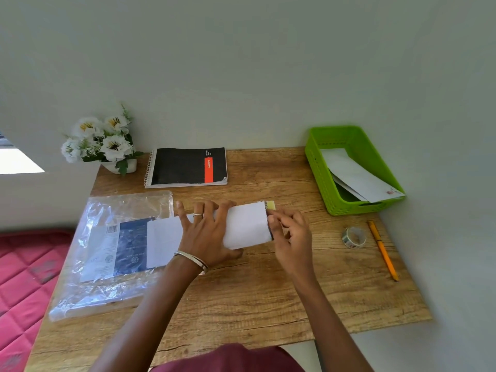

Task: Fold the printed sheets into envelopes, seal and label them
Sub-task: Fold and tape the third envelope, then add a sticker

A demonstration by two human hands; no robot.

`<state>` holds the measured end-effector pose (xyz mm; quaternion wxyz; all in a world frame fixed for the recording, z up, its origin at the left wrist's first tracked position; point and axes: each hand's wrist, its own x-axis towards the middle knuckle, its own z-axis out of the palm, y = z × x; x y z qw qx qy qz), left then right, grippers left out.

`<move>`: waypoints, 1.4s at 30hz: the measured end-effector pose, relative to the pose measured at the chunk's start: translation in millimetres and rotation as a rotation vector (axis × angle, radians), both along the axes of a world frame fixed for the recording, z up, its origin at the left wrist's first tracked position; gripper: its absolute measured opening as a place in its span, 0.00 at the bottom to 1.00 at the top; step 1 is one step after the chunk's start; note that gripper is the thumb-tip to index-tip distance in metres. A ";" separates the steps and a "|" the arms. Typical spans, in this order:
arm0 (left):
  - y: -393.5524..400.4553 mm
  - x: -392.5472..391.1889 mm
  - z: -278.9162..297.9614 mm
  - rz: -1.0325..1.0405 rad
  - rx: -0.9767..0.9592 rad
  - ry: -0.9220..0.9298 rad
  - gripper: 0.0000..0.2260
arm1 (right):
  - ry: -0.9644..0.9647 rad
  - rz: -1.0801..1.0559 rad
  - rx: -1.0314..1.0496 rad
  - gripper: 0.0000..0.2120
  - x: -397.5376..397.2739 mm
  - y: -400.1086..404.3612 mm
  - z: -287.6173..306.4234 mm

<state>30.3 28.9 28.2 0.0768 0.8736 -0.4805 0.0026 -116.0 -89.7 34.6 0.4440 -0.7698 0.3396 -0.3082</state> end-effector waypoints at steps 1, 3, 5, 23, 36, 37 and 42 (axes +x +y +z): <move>-0.3 -0.6 0.0 0.002 0.002 -0.006 0.43 | 0.014 0.005 0.018 0.22 0.6 1.4 -2.1; -0.7 -1.4 -0.3 0.003 0.005 -0.014 0.44 | 0.041 -0.006 0.077 0.21 1.7 4.1 -3.5; -1.3 -2.9 -0.1 -0.004 0.004 -0.012 0.44 | 0.093 0.011 0.081 0.22 1.2 6.2 -4.4; -5.1 -16.1 4.3 0.010 0.151 0.095 0.54 | -0.267 -0.073 0.641 0.29 -9.8 1.0 12.1; -30.6 -14.5 38.0 0.141 -0.322 0.678 0.12 | -0.190 -0.052 0.301 0.12 -9.0 -2.4 12.3; -33.3 -13.9 41.0 0.139 -0.335 0.684 0.11 | -0.196 -0.029 0.303 0.11 -9.7 -1.9 11.9; -44.9 -18.8 58.5 0.106 -0.424 0.763 0.07 | -0.243 0.072 0.203 0.06 -10.8 0.3 16.9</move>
